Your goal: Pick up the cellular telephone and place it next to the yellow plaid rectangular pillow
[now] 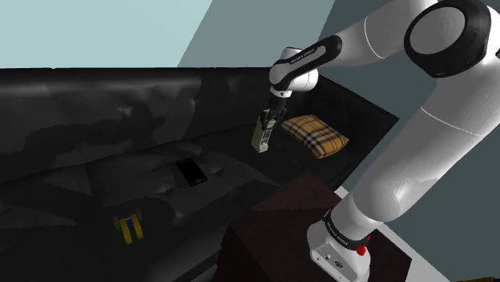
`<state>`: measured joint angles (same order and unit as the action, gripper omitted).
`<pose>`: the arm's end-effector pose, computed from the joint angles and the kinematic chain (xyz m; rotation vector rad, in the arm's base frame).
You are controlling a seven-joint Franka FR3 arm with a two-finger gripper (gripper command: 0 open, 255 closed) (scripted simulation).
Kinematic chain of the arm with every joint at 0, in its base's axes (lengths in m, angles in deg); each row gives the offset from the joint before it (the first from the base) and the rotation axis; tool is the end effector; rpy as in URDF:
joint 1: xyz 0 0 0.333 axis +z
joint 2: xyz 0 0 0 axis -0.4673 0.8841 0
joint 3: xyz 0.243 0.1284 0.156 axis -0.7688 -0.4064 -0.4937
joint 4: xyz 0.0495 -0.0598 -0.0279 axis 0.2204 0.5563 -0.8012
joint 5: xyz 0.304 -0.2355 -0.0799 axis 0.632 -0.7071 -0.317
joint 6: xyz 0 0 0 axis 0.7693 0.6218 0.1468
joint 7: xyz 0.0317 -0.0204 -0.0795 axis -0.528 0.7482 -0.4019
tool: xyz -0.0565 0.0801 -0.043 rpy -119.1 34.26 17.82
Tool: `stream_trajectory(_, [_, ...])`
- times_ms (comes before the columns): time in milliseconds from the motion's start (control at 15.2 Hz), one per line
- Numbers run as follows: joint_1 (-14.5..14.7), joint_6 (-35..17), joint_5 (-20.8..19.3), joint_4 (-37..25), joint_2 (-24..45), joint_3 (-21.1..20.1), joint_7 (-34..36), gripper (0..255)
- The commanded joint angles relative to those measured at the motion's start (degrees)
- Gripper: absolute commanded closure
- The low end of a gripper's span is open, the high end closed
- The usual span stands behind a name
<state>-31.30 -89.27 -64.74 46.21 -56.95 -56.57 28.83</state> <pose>0.4856 -0.1205 0.3032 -3.1053 0.0344 0.1343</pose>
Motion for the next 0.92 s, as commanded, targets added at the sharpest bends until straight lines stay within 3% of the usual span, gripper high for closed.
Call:
stream_trajectory(0, [0.0,1.6,-0.3,-0.5,-1.1,0.0,0.2,255])
stream_trajectory(858, [0.0,11.6,-1.7,-4.6,-7.1,0.0,1.4,255])
